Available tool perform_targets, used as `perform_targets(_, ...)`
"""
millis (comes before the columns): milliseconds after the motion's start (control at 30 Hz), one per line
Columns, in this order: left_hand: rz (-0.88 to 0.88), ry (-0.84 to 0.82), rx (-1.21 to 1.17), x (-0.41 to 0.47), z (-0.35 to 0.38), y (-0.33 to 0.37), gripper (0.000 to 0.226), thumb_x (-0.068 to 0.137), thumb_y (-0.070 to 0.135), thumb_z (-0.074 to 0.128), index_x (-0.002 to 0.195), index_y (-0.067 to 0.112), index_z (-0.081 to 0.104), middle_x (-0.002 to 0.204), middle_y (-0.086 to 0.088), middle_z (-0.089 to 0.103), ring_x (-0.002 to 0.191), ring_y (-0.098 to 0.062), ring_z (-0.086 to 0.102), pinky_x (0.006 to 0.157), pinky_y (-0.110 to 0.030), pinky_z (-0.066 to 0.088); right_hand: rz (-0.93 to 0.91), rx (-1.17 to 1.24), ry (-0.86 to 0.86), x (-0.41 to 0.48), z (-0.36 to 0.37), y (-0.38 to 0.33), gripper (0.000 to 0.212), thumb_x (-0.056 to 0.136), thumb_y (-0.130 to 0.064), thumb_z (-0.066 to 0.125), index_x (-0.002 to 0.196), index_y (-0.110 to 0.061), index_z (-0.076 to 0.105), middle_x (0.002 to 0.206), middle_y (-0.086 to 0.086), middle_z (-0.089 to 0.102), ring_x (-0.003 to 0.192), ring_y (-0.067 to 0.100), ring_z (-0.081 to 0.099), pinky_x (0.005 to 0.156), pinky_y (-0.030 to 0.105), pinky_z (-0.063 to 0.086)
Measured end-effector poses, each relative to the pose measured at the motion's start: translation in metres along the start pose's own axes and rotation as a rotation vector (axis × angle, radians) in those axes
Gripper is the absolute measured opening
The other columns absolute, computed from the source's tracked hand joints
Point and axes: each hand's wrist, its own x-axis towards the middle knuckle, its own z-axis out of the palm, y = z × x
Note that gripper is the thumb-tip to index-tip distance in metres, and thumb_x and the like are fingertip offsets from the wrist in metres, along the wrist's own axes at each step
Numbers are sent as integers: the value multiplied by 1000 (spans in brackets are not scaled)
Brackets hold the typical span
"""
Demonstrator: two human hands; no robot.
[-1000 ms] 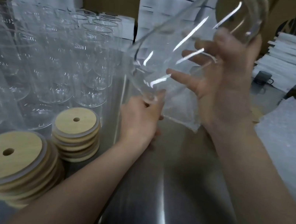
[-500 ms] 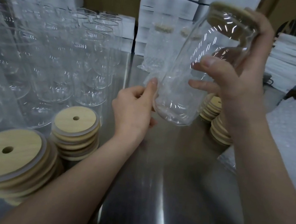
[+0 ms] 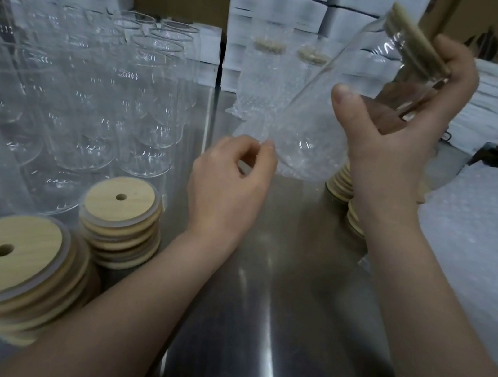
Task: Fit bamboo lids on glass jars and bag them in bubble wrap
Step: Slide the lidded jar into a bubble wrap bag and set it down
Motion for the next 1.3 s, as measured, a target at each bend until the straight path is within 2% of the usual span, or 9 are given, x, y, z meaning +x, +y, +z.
perform_targets(133, 113, -2, -44, -1, -1, 1, 42, 90, 44, 44, 76, 14, 71, 99, 4, 58, 98, -10, 55, 86, -26, 41, -7, 5, 39, -1, 1, -1, 69, 80, -21, 80, 129, -18, 31, 140, 18, 34, 114, 47, 48, 83, 54, 55)
perform_targets(267, 146, -53, -87, 1, -5, 5, 15, 78, 22, 52, 87, 15, 62, 98, 7, 60, 105, -16, 56, 93, -25, 40, 8, -5, 25, -2, 1, 0, 72, 80, -24, 81, 132, -16, 32, 137, 19, 36, 113, 46, 46, 85, 55, 54)
perform_targets(367, 117, -95, -81, 4, -5, 4, 47, 69, 20, 64, 114, 17, 49, 117, 0, 53, 114, -17, 51, 102, -31, 40, 16, -19, 31, -3, 1, 0, 72, 78, -26, 82, 132, -16, 36, 132, 15, 42, 109, 40, 52, 86, 51, 55)
perform_targets(500, 33, -223, 78, 10, -4, -5, 94, 69, 38, 80, 146, 16, 30, 148, -3, 31, 140, -18, 27, 118, -38, 24, 19, -76, 7, -5, 1, 1, 70, 76, -27, 83, 130, -25, 38, 130, 19, 46, 111, 30, 55, 89, 43, 55)
perform_targets(667, -13, -320, 58, 9, -1, -8, 86, 61, 59, 74, 136, 26, 48, 133, 9, 52, 133, -15, 43, 111, -43, 37, 22, -102, -54, -8, 3, 0, 70, 76, -29, 83, 131, -24, 40, 130, 11, 49, 109, 23, 56, 92, 44, 53)
perform_targets(800, -51, -261, -41, 7, 0, -8, 95, 61, 65, 73, 142, 27, 43, 141, 10, 51, 132, -8, 45, 112, -38, 37, -23, -125, -107, -9, 5, -1, 70, 76, -26, 83, 131, -20, 40, 131, 3, 49, 112, 23, 55, 93, 45, 51)
perform_targets(1033, 62, -112, -184, 5, -2, -1, 79, 73, 40, 81, 139, 17, 44, 134, 3, 55, 125, -9, 52, 107, -35, 42, -22, -128, -202, -13, 10, 0, 74, 73, -17, 85, 134, -9, 45, 134, -3, 47, 121, 19, 52, 100, 41, 48)
perform_targets(1167, 106, -181, -164, 7, -4, 1, 108, 61, 39, 89, 148, 21, 27, 145, 1, 41, 134, -11, 43, 112, -39, 39, -7, -107, -190, -12, 9, 0, 72, 74, -20, 85, 133, -16, 44, 134, -2, 47, 115, 22, 53, 94, 42, 52)
perform_targets(1300, 110, -275, 181, 11, -4, -4, 140, 50, 39, 94, 155, 26, 2, 159, 0, 19, 146, -16, 19, 119, -46, 24, 6, -79, -108, -7, 3, -1, 74, 76, -23, 84, 135, -17, 41, 134, 10, 47, 110, 23, 54, 87, 34, 55)
